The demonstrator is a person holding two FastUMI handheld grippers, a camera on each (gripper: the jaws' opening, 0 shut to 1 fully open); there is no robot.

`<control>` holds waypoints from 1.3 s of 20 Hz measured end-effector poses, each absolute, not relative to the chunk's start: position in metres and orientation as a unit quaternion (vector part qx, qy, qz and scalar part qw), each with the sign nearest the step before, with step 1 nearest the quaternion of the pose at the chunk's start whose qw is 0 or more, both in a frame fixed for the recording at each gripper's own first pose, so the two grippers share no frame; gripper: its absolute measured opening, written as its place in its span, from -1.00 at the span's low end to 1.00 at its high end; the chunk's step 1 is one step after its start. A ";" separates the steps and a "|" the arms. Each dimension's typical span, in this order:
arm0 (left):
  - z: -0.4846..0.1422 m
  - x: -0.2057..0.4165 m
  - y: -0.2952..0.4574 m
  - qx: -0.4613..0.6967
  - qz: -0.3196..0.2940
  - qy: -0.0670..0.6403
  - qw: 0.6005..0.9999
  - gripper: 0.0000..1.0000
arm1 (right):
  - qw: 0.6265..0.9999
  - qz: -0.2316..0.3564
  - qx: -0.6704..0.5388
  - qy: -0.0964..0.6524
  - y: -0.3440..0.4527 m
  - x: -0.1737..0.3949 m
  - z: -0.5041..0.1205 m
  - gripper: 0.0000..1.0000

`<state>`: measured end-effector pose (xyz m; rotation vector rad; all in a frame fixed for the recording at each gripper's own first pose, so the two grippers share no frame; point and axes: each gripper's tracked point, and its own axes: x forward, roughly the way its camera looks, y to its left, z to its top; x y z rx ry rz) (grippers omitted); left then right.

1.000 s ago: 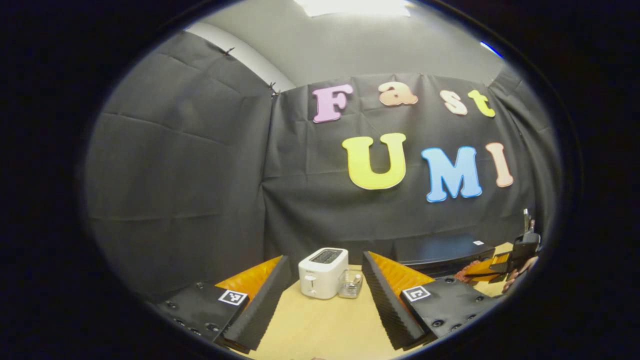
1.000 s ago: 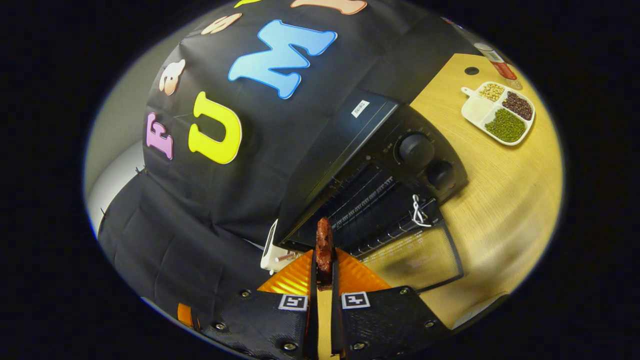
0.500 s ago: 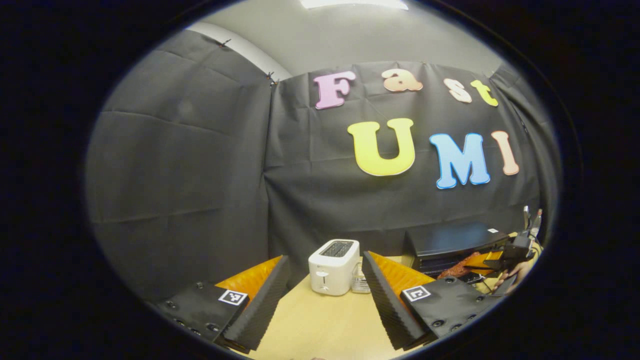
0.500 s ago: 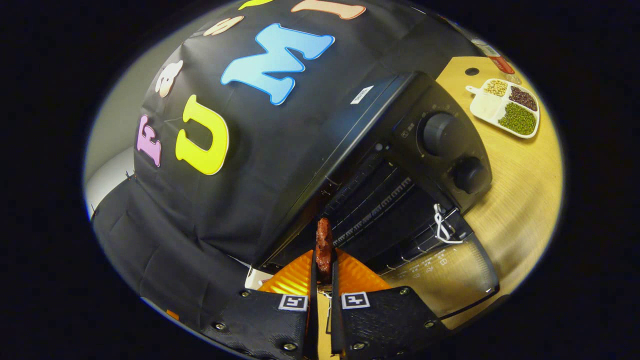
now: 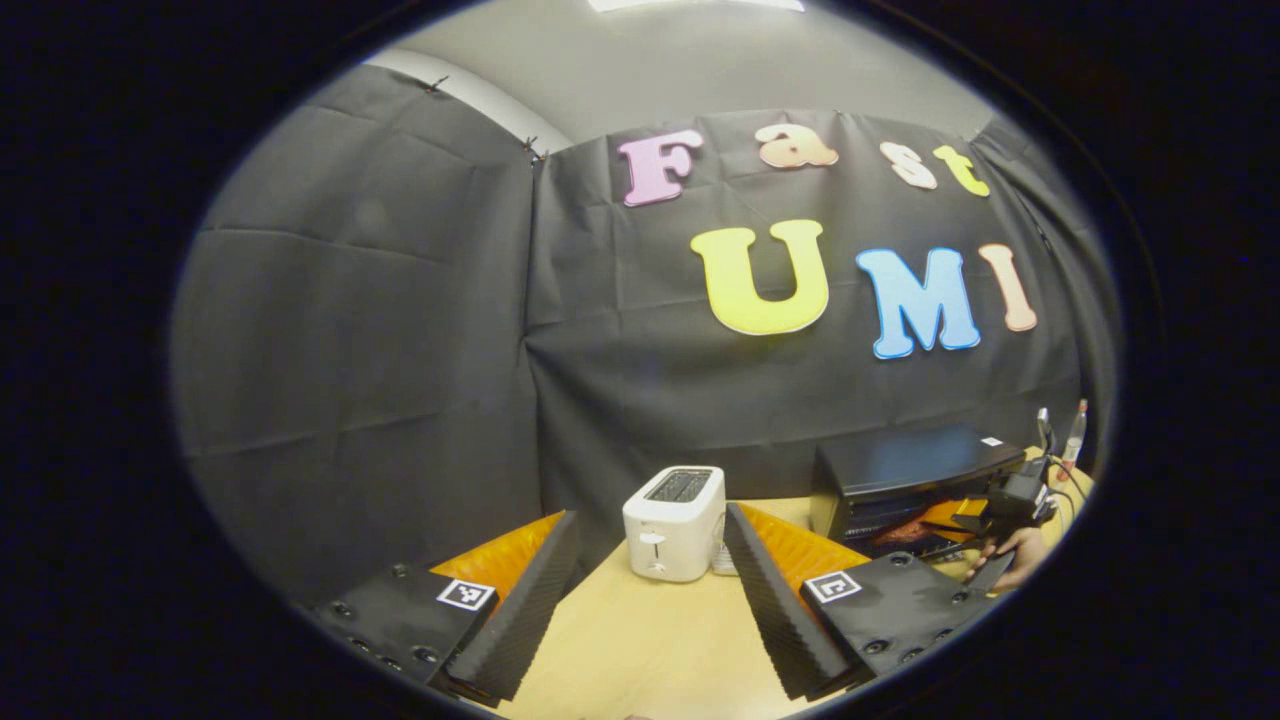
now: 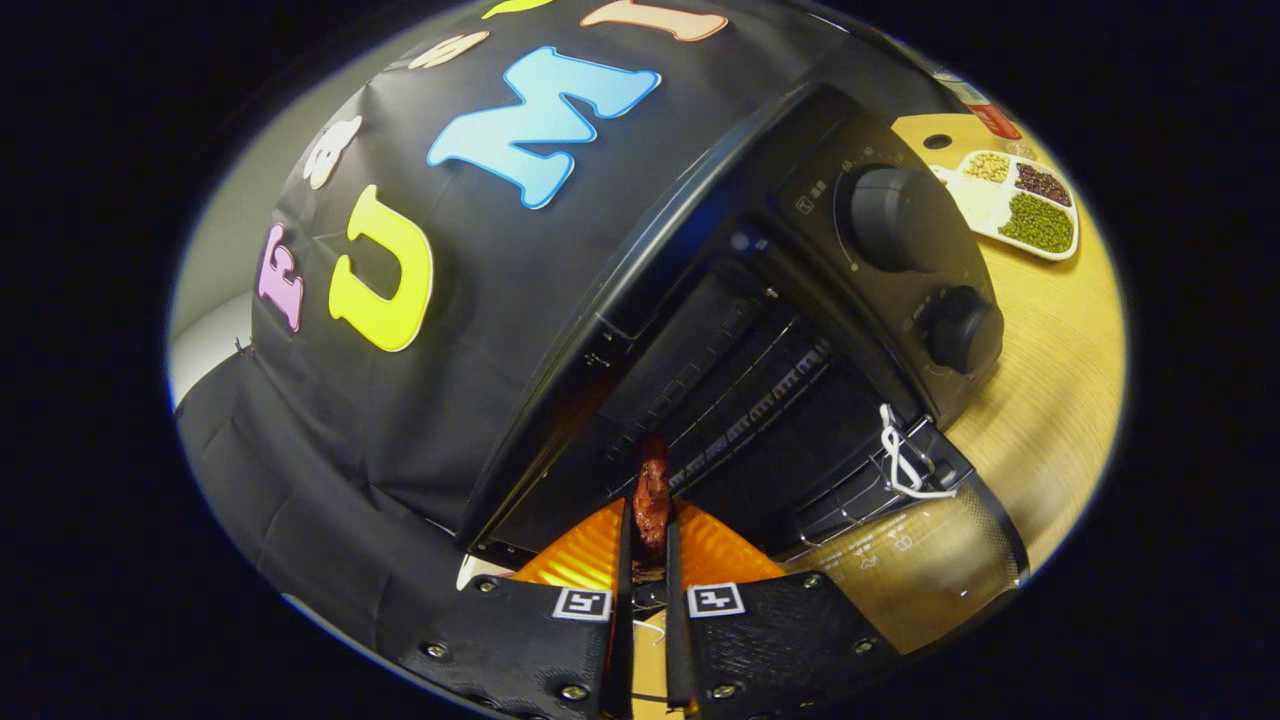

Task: Open the electric oven with the left hand, put the food in, and close the electric oven.

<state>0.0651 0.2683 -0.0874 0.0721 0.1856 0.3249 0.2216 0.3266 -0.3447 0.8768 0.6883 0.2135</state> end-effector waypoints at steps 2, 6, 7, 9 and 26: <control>-0.087 0.063 0.266 0.031 0.160 0.092 0.982 1.00 | 0.855 0.087 0.393 0.328 0.321 0.221 -0.349 -0.47; -0.085 0.063 0.261 0.025 0.159 0.086 0.983 0.93 | 0.885 0.088 0.354 0.288 0.303 0.223 -0.324 0.60; -0.085 0.063 0.257 0.022 0.155 0.085 0.984 0.94 | 0.891 0.087 0.345 0.283 0.300 0.221 -0.319 0.99; -0.088 0.065 0.247 0.015 0.146 0.084 0.986 1.00 | 0.899 0.092 0.323 0.281 0.291 0.214 -0.311 0.94; -0.174 0.093 0.069 -0.024 -0.025 0.166 0.985 1.00 | 0.979 0.069 0.127 0.142 0.137 0.118 -0.172 0.95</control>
